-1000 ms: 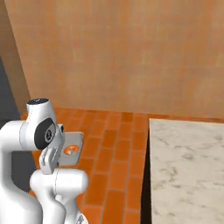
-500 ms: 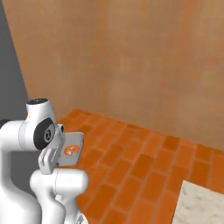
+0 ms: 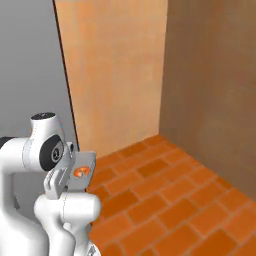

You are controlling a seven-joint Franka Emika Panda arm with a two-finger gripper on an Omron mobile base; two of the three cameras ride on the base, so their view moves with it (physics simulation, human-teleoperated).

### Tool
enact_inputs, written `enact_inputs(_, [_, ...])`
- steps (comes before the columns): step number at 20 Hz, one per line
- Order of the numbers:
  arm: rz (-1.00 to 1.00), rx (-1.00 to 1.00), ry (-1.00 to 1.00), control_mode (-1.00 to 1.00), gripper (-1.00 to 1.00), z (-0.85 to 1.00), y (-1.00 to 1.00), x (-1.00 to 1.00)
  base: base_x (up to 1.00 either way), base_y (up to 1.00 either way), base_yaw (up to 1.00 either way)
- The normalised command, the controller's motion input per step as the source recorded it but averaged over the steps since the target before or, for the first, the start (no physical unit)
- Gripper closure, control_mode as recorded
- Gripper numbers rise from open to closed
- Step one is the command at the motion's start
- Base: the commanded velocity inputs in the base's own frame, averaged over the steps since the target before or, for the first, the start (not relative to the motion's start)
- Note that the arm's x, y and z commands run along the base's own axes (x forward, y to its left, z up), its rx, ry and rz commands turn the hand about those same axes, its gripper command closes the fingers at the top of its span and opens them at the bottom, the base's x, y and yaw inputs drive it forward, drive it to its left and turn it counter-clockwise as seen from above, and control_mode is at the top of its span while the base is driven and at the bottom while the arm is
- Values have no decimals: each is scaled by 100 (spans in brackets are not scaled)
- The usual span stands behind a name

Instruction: Take the meat container that has the shrimp and place it on the second highest rack of the freezer. Then take the vegetable container that has the lemon and onion and place it on the highest rack of the freezer.

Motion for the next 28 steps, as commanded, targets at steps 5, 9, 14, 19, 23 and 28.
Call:
enact_inputs(5, [0, 0, 0, 100, 100, 0, 0, 0, 11, 0, 70])
enact_inputs(9, [0, 0, 0, 100, 100, 0, 0, 0, 22, 11, 55])
enact_inputs(14, [0, 0, 0, 100, 100, 0, 0, 0, 15, 26, 39])
enact_inputs(19, [0, 0, 0, 100, 100, 0, 0, 0, 36, 44, 26])
enact_inputs(23, [0, 0, 0, 100, 100, 0, 0, 0, 38, 66, 17])
enact_inputs(28, [0, 0, 0, 100, 100, 0, 0, 0, 34, 48, 26])
